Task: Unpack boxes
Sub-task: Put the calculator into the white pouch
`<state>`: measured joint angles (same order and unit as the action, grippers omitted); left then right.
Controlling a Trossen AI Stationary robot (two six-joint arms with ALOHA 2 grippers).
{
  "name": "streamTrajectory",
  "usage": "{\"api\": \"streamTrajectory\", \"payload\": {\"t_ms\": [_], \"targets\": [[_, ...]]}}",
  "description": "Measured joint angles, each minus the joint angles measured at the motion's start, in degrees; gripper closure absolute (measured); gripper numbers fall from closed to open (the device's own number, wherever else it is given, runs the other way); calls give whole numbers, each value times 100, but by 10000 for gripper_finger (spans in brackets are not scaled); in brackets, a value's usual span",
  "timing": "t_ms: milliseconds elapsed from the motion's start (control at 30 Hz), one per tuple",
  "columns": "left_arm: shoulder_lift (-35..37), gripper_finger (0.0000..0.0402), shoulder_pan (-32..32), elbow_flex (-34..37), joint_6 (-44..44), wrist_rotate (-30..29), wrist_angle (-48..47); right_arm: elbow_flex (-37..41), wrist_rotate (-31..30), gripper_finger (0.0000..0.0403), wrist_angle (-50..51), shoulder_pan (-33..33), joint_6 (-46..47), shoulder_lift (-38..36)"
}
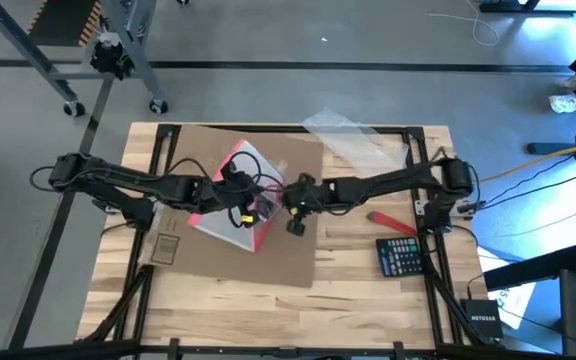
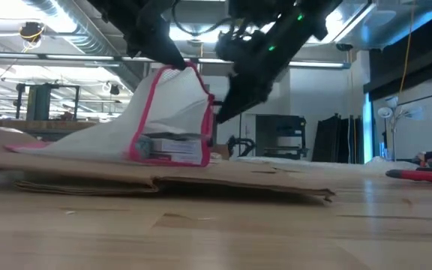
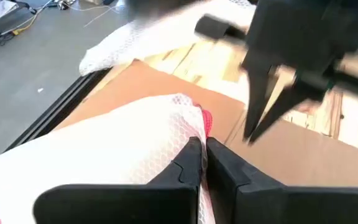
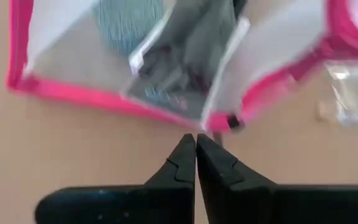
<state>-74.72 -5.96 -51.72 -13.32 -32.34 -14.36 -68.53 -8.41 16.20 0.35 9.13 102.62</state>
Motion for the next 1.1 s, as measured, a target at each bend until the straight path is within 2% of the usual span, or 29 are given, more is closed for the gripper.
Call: {"api": "streamTrajectory", "payload": {"t_ms": [267,400,600,767,900,1100], "targets": [[0,394,11,0,22,2,-60,8,-7,393,2021,14,149,-626],[-1,394,11,0,-20,15,-90,537,-321,393,2799,13,779,-1206],[-2,394,11,0,-17,42,28,2027,-452,393,2766,-1,1758,-2503],[0,394,78,0,70,42,8,2757,-456,390,2739,-2,2688,-3030],[-1,394,85,0,137,97,-4,2959,-526,351,2723,-292,2958,-3045],[-2,394,92,1,92,107,-86,2977,-423,240,2668,-884,2640,-3016]]}}
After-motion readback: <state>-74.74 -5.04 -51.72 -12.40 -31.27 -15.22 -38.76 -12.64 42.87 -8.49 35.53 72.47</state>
